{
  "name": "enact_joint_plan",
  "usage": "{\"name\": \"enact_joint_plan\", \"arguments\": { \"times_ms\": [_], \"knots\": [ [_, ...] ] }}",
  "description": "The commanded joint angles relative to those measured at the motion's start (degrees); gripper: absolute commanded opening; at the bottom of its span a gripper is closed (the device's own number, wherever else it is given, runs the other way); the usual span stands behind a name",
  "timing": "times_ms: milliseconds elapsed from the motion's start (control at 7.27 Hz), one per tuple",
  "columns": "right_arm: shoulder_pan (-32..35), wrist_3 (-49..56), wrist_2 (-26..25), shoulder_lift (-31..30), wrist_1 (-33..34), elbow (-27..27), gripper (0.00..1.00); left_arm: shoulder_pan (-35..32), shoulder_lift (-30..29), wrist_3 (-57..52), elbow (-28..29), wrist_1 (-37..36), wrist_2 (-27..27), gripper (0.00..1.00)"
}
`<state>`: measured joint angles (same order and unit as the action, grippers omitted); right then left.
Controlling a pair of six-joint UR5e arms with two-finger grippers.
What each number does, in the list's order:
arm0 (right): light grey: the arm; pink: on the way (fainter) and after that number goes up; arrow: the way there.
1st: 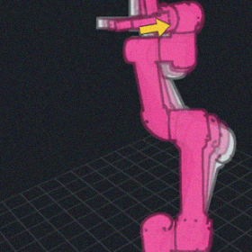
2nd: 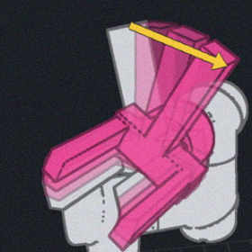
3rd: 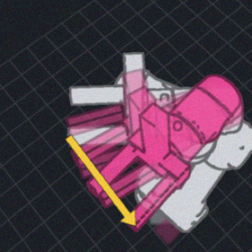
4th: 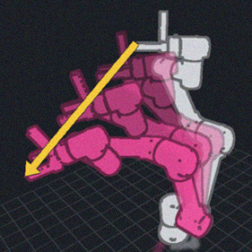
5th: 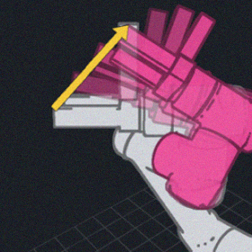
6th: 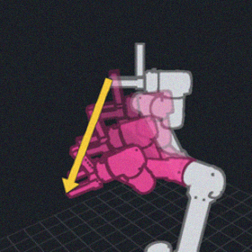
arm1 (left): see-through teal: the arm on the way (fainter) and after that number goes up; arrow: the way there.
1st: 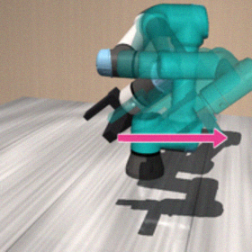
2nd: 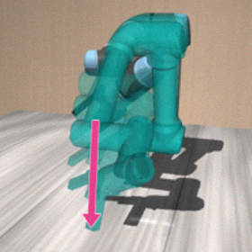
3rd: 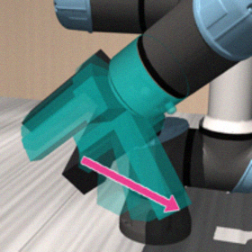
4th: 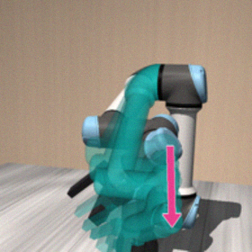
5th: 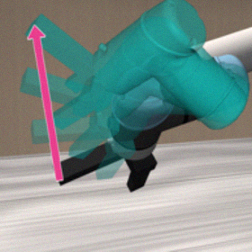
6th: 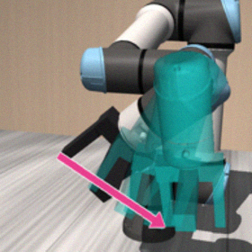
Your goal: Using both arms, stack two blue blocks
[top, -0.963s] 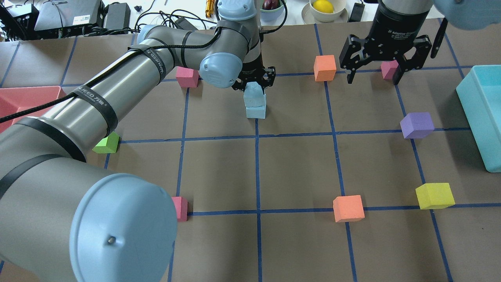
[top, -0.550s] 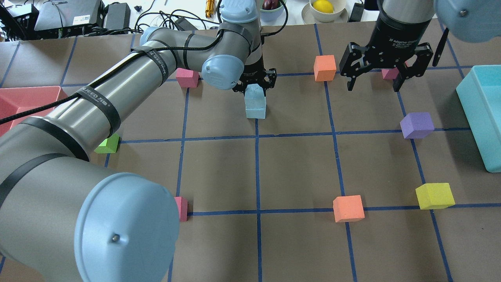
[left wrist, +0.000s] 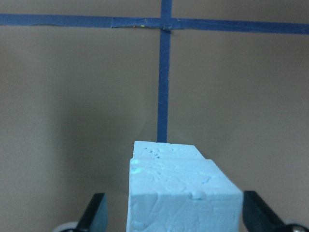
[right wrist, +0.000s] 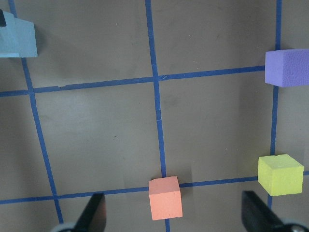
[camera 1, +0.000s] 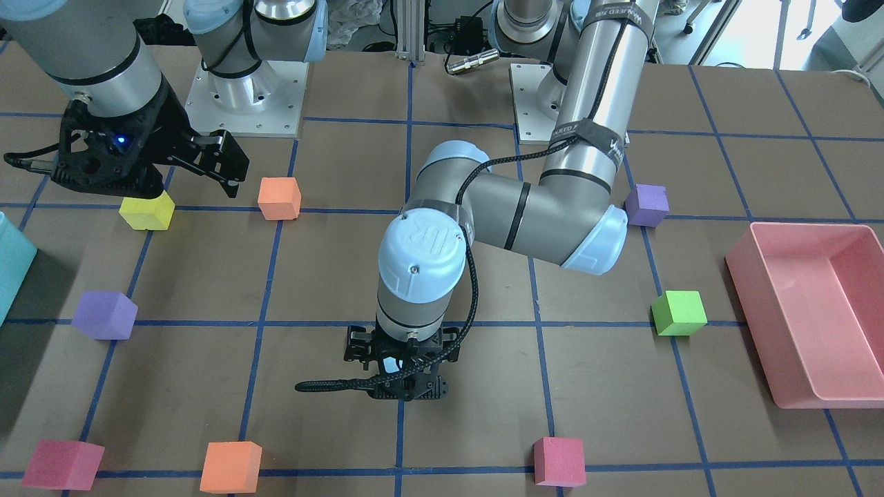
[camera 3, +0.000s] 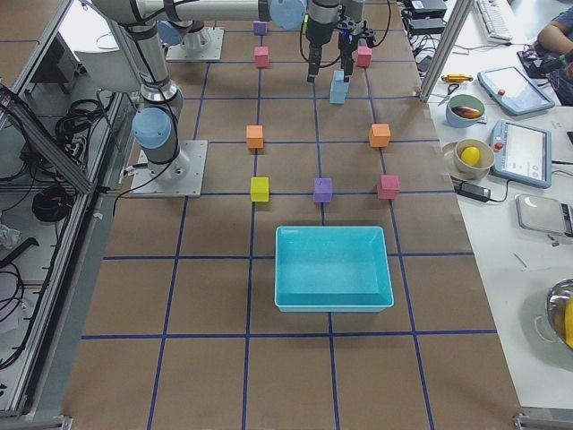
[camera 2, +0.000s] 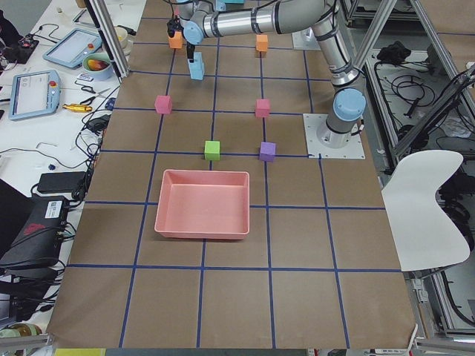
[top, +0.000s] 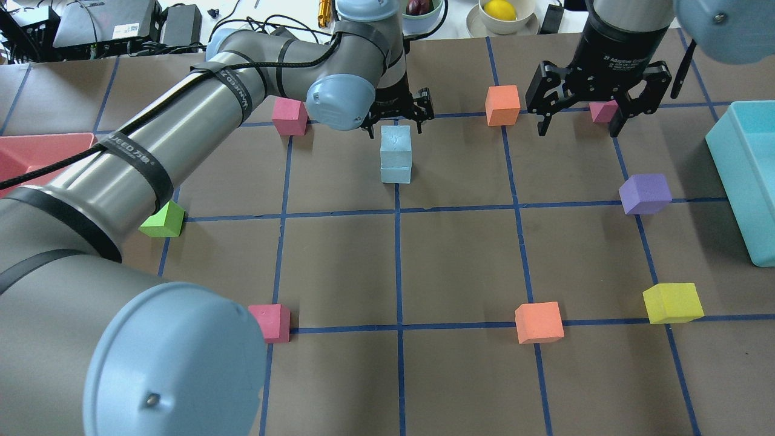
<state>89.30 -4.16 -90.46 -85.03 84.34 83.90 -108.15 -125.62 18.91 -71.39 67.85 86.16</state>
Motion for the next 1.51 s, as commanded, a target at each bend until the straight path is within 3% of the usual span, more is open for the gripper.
{"name": "enact_joint_plan", "arguments": {
  "times_ms": [0, 138, 412, 825, 1100, 1375],
  "knots": [
    [0.0, 0.03, 0.02, -0.05, 1.53, -0.05, 1.0, 3.97, 7.46, -9.08, -0.59, 9.95, 1.37, 1.0],
    [0.0, 0.03, 0.02, -0.05, 1.62, 0.21, 1.0, 8.61, 11.85, -15.24, -0.68, 16.81, 2.69, 1.0],
    [0.0, 0.03, 0.02, -0.05, 1.62, 0.39, 1.0, 15.83, 22.04, -23.79, -2.87, 22.83, 2.96, 1.0],
    [0.0, 2.4, 0.02, -0.05, 1.71, 0.48, 1.0, 20.08, 35.85, -26.47, -17.95, 21.73, 2.7, 1.0],
    [0.0, 2.49, 0.02, -0.05, 1.71, 0.57, 1.0, 20.09, 37.03, -26.03, -18.96, 18.11, 6.62, 1.0],
    [0.0, 2.23, 0.02, -0.14, 1.71, 0.57, 1.0, 20.08, 37.39, -25.59, -18.62, 17.84, 6.4, 1.0]
  ]
}}
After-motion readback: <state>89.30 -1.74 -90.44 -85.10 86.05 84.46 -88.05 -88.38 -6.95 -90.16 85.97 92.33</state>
